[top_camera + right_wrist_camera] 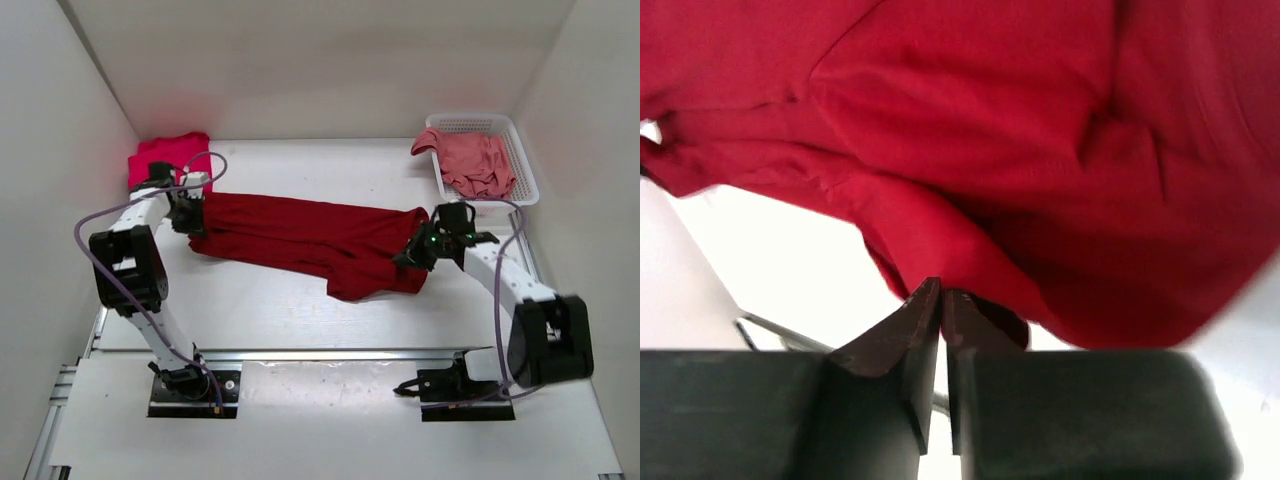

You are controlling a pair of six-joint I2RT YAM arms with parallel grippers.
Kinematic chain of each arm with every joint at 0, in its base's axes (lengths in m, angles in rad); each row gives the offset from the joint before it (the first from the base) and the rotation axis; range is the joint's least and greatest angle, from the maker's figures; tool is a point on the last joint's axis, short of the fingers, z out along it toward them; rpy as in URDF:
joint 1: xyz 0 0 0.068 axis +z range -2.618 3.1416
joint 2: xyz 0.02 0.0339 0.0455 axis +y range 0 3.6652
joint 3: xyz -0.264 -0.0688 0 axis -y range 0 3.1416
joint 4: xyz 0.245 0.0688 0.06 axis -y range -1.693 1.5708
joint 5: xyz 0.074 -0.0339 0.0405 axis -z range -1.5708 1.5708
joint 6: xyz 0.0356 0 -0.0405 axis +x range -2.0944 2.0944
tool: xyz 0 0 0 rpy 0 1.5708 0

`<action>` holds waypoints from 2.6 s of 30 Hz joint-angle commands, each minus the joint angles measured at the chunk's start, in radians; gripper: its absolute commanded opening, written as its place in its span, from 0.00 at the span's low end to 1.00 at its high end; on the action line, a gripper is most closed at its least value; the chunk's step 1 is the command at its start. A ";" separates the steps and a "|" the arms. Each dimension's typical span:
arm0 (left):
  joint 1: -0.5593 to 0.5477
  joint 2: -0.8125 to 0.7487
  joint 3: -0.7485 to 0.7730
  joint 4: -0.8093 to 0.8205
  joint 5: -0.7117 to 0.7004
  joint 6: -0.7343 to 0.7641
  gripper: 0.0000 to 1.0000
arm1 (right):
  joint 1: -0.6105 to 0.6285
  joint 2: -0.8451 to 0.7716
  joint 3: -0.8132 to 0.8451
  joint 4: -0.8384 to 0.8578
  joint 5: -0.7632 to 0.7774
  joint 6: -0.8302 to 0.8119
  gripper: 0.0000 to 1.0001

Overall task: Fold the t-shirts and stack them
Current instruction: Fold the other side of the tshirt into a rectangle

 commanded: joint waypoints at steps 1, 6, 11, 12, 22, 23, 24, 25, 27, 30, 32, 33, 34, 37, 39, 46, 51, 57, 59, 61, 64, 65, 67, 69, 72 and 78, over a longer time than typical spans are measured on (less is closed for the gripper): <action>-0.038 0.069 0.060 0.018 -0.007 -0.033 0.00 | 0.014 0.135 0.101 0.026 -0.002 -0.071 0.09; -0.031 0.148 0.166 0.007 -0.024 -0.086 0.00 | -0.015 0.246 0.224 0.053 0.028 -0.094 0.33; 0.000 0.160 0.166 0.001 -0.010 -0.098 0.02 | -0.023 0.169 0.219 0.044 -0.018 -0.132 0.41; -0.001 0.152 0.154 -0.003 0.001 -0.096 0.02 | -0.012 0.124 0.197 0.020 0.002 -0.141 0.41; 0.023 0.108 0.086 0.003 0.025 -0.093 0.02 | 0.193 -0.131 -0.181 0.016 0.042 0.123 0.41; 0.023 0.106 0.079 0.003 0.030 -0.093 0.01 | 0.230 -0.131 -0.202 0.063 0.056 0.171 0.43; 0.026 0.105 0.065 0.003 0.027 -0.095 0.02 | 0.252 -0.122 -0.204 0.078 0.058 0.188 0.44; 0.028 0.099 0.069 0.004 0.033 -0.098 0.02 | 0.287 -0.108 -0.196 0.081 0.097 0.211 0.50; 0.023 0.090 0.054 0.009 0.034 -0.099 0.02 | 0.342 -0.067 -0.155 0.044 0.158 0.246 0.52; 0.022 0.071 0.034 0.009 0.040 -0.095 0.01 | 0.365 -0.027 -0.120 0.038 0.246 0.297 0.56; 0.020 0.062 0.025 0.007 0.041 -0.095 0.02 | 0.350 -0.019 -0.117 0.061 0.269 0.320 0.58; 0.023 0.060 0.020 0.006 0.034 -0.095 0.02 | 0.351 -0.010 -0.106 0.058 0.281 0.331 0.59; 0.025 0.056 0.019 0.010 0.042 -0.095 0.01 | 0.348 0.005 -0.094 0.040 0.309 0.323 0.59; 0.031 0.048 0.013 0.004 0.047 -0.101 0.02 | 0.348 0.065 -0.064 0.024 0.318 0.305 0.58; 0.037 0.044 0.009 0.003 0.048 -0.103 0.02 | 0.347 0.096 -0.055 0.030 0.305 0.299 0.57; 0.055 0.013 -0.014 0.001 0.073 -0.119 0.01 | 0.347 0.157 -0.054 0.072 0.266 0.291 0.32; 0.089 -0.013 -0.006 -0.048 0.097 -0.090 0.00 | 0.292 0.079 -0.109 0.093 0.243 0.291 0.00; 0.163 -0.074 -0.024 -0.176 0.041 0.086 0.00 | 0.334 -0.099 -0.159 -0.032 0.150 0.299 0.00; 0.181 -0.087 -0.040 -0.242 0.002 0.181 0.00 | 0.376 -0.191 -0.204 -0.076 0.124 0.322 0.00; 0.195 -0.111 -0.069 -0.324 -0.012 0.245 0.00 | 0.437 -0.264 -0.263 -0.131 0.076 0.389 0.00; 0.204 -0.128 -0.136 -0.371 -0.024 0.324 0.00 | 0.508 -0.384 -0.323 -0.161 0.056 0.476 0.00; 0.206 -0.142 -0.164 -0.367 -0.027 0.330 0.00 | 0.512 -0.418 -0.342 -0.160 0.058 0.502 0.00; 0.196 -0.153 -0.199 -0.352 -0.022 0.322 0.00 | 0.490 -0.447 -0.360 -0.148 0.030 0.500 0.00; 0.157 -0.147 -0.211 -0.344 -0.028 0.286 0.00 | 0.444 -0.435 -0.351 -0.134 0.013 0.460 0.00; 0.135 -0.110 -0.161 -0.355 0.025 0.241 0.00 | 0.367 -0.354 -0.290 -0.106 -0.019 0.350 0.00; 0.130 0.025 0.037 -0.371 0.155 0.125 0.00 | 0.166 -0.168 -0.115 -0.047 -0.097 0.167 0.00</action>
